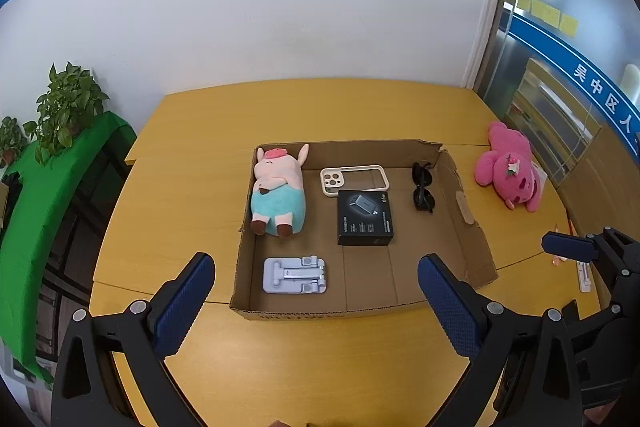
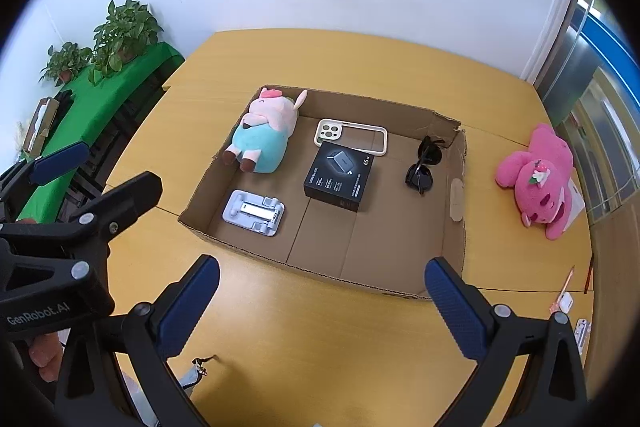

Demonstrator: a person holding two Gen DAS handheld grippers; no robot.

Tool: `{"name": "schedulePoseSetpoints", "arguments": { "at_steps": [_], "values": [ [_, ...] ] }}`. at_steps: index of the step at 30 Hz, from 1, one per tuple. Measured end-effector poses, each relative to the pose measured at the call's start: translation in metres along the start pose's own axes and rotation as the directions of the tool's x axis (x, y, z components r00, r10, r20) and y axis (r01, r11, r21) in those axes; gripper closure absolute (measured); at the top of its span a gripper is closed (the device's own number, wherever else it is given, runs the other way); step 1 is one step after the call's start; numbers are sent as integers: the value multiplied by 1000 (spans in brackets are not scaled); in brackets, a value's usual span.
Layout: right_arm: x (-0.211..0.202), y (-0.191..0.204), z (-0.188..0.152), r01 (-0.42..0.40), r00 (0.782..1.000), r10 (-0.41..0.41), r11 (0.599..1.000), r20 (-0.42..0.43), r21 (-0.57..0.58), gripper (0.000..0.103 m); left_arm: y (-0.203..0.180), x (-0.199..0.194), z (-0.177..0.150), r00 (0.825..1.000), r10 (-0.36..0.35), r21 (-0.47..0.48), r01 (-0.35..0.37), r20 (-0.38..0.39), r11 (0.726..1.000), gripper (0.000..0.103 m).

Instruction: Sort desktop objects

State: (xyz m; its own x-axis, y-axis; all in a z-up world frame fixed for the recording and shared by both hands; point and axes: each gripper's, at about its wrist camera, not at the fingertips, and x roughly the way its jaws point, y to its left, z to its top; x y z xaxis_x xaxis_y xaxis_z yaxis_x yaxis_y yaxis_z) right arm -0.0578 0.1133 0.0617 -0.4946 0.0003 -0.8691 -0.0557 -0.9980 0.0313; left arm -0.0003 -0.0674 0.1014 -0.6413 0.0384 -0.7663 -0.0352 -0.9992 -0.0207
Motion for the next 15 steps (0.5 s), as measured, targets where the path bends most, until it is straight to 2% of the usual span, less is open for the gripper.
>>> {"name": "schedulePoseSetpoints", "arguments": {
  "at_steps": [6,9,12,15],
  "values": [
    [-14,-3,-4,10,1000,-10,1000,19,-1,1,-9,-11,0,1000,-21,-16,21,10,1000,0],
    [-17,-7,-7,12,1000,-12,1000,24,3,1,-12,-14,-1,1000,8,-30,-8,3,1000,0],
    [-20,-11,-9,7,1000,-8,1000,22,10,1,-14,-22,-6,997,71,-56,-69,30,996,0],
    [-22,-14,-11,11,1000,-11,1000,24,12,1,-15,-26,-6,999,40,-62,-39,20,997,0]
  ]
}}
